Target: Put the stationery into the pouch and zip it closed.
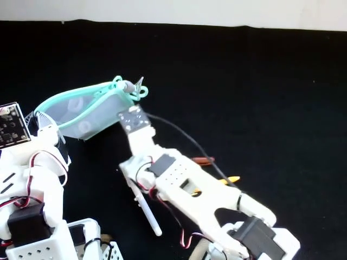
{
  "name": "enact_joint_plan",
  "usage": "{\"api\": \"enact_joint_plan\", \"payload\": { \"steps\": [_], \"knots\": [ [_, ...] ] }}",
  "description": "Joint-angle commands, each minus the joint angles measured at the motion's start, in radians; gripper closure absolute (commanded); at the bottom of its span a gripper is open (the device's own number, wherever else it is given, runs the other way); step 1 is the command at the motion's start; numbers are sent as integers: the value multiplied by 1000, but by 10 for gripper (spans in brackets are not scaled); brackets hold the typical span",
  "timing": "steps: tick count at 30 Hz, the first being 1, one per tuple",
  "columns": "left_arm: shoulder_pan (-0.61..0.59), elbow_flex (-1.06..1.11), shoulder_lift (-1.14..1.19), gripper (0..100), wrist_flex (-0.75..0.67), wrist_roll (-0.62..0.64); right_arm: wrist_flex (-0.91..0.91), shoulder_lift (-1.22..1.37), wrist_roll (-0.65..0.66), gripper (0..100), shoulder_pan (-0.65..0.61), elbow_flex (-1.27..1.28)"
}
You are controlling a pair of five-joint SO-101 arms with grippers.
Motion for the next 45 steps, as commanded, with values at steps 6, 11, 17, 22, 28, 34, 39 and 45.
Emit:
{"api": "enact_joint_plan", "payload": {
  "steps": [6,11,17,22,28,34,39,45],
  "knots": [
    [-2,36,8,993,9,3,-18,150,-11,762,-16,-25],
    [-2,36,8,993,9,3,-16,151,-11,762,-35,-82],
    [-2,39,-45,993,14,3,-13,151,-91,762,-111,-119],
    [-1,41,-56,993,14,3,-15,157,-101,762,-151,-116],
    [-1,41,-56,993,14,3,-16,162,-101,764,-150,-110],
    [-1,41,-56,993,14,3,-18,163,-97,796,-147,-108],
    [-1,41,-56,993,14,3,-18,197,-95,894,-145,-116],
    [-1,41,-56,993,14,3,7,300,-97,998,-130,-189]
  ]
}}
